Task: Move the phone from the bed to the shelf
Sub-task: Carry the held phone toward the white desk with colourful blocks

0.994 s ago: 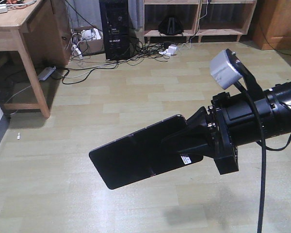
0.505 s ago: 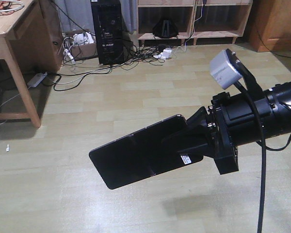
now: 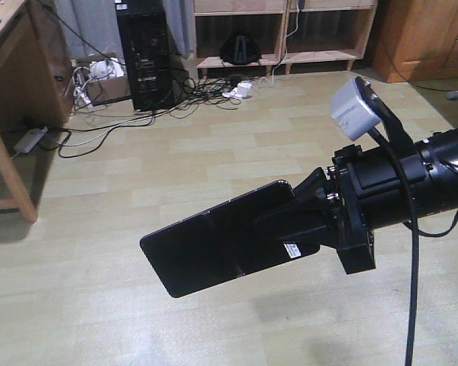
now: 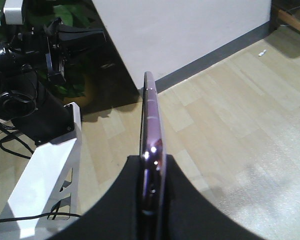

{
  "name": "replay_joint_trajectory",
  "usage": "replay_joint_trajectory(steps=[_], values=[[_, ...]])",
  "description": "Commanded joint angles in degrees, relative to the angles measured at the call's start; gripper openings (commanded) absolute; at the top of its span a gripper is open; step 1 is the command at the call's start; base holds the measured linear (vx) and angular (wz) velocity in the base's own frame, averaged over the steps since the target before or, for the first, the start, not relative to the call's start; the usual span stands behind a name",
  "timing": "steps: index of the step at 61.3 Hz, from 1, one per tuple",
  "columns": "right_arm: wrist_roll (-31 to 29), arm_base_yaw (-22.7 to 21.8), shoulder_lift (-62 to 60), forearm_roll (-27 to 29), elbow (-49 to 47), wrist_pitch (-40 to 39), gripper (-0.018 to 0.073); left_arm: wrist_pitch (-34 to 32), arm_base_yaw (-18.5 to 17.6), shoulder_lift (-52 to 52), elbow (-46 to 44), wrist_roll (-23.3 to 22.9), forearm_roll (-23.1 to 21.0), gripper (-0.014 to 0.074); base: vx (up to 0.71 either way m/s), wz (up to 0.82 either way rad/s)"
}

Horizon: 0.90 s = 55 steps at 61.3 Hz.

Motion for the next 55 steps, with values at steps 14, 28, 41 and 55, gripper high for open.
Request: replay_joint_trajectory(steps=[14, 28, 41, 55], values=[[-0.4, -0.1, -1.6, 5.3, -1.3, 4.6, -0.0001, -4.2, -0.2, -0.3, 0.1, -0.2, -0.4, 0.0001, 0.18, -0.19], [-0.4, -0.1, -1.6, 5.3, -1.3, 4.6, -0.0001, -4.2, -0.2, -0.3, 0.1, -0.2, -0.4, 0.0001, 0.20, -0.28], [-0.4, -0.1, -1.6, 5.3, -1.3, 4.6, -0.0001, -4.2, -0.2, -0.3, 0.1, -0.2, -0.4, 0.0001, 0.20, -0.36], [-0.4, -0.1, -1.6, 5.3, -1.3, 4.6, -0.0001, -4.2, -0.2, -0.3, 0.1, -0.2, -0.4, 0.0001, 0.20, -0.40]])
